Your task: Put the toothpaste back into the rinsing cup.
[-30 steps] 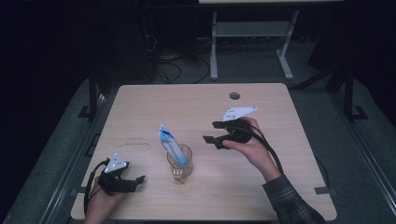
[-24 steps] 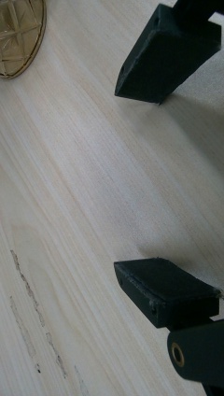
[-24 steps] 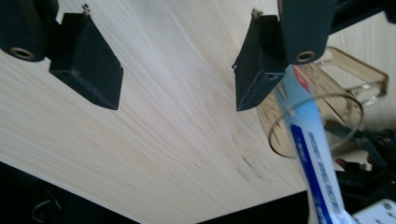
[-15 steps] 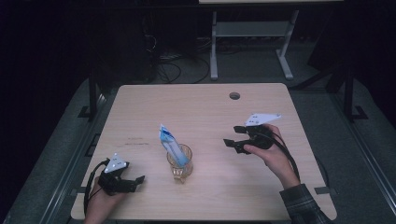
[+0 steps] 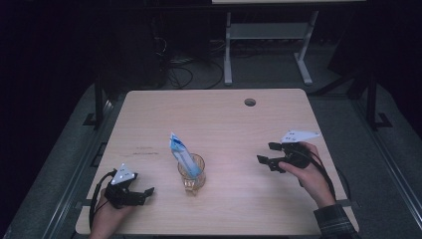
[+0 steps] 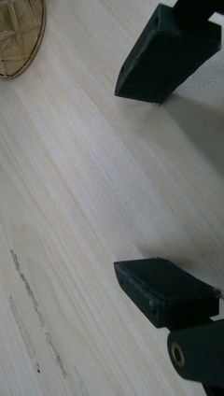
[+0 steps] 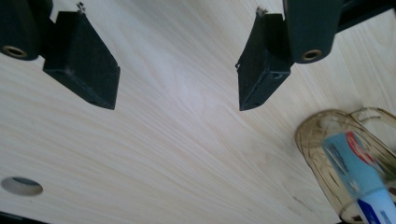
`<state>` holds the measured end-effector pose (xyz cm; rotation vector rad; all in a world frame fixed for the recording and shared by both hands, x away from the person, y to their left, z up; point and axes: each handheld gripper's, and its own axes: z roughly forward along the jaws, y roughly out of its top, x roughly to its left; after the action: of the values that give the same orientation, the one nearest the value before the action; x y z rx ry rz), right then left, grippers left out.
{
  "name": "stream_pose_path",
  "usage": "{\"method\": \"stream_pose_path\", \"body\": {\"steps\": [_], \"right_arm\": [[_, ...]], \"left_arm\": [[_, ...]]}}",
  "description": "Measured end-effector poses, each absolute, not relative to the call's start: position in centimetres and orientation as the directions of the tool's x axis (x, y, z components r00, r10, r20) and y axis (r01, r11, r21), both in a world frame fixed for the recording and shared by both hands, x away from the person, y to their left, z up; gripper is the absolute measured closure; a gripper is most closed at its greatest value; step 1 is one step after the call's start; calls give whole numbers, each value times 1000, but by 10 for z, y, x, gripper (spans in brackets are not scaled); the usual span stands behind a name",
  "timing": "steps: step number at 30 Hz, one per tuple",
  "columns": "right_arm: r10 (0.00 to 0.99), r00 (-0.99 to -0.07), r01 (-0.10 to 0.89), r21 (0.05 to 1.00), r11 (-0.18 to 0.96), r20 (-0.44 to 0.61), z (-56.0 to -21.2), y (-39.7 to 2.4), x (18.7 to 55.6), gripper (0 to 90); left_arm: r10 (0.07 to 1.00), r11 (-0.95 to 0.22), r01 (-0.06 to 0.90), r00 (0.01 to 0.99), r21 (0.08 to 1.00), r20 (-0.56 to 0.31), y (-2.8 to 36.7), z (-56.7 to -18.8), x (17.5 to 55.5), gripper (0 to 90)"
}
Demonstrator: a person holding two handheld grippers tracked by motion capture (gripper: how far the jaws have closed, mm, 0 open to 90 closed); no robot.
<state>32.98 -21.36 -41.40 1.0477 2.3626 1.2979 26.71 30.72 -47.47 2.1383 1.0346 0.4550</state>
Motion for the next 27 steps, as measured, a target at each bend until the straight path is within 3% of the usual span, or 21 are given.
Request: {"method": "stream_pose_path", "body": {"steps": [27], "right_arm": [[792,-605,599,700,388,79,-475,-261,293,215]], "left_arm": [[785,-432,536,620,725,10,307,-475,267,131]]}}
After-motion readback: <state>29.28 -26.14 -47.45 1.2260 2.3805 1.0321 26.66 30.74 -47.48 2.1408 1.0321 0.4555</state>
